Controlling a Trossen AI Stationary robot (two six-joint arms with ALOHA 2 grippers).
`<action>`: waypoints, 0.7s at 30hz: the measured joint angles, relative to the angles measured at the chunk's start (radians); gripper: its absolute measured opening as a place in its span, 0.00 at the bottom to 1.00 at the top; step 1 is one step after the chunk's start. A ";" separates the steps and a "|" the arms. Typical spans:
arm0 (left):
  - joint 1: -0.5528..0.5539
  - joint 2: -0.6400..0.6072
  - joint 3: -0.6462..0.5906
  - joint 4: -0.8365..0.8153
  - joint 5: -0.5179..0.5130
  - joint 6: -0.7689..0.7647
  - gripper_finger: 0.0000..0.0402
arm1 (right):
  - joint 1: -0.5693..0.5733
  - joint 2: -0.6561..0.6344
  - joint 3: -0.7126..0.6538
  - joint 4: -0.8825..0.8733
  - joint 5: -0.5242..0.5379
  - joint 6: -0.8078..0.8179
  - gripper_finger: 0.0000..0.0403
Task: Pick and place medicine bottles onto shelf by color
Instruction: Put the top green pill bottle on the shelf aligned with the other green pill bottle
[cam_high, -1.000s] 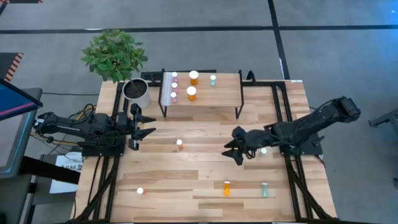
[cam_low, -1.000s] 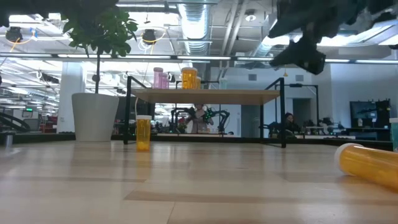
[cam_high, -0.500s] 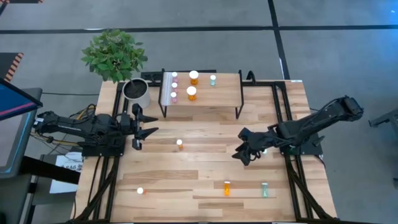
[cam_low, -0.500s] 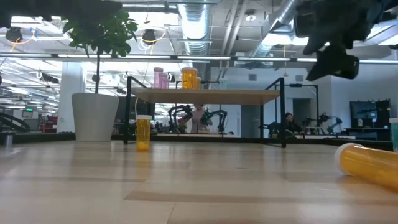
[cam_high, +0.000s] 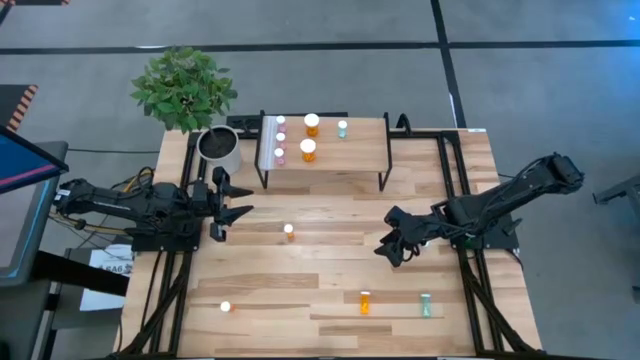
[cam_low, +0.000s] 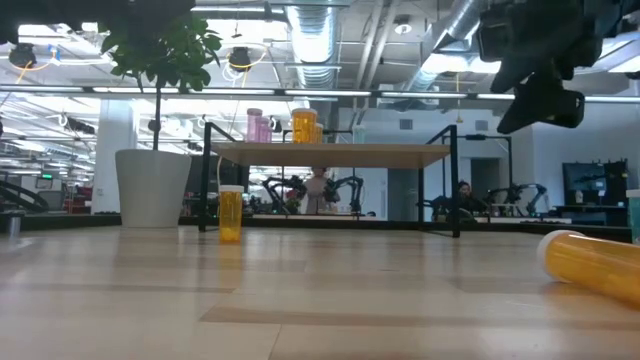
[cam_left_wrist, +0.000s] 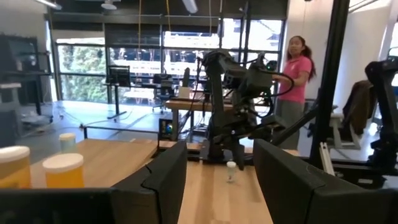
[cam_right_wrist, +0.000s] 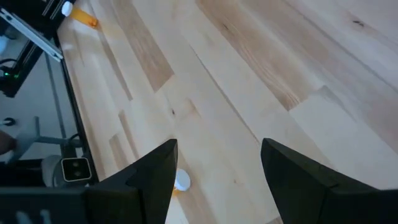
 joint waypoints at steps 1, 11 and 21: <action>0.000 0.000 0.000 0.001 0.002 -0.005 0.43 | 0.000 0.000 0.000 0.000 0.000 0.000 0.63; 0.000 0.000 0.000 0.000 0.003 0.009 0.43 | -0.011 -0.033 0.129 -0.449 -0.045 0.134 0.63; 0.000 0.000 0.000 0.001 0.009 0.018 0.43 | 0.021 0.044 0.182 -0.827 -0.044 0.310 0.63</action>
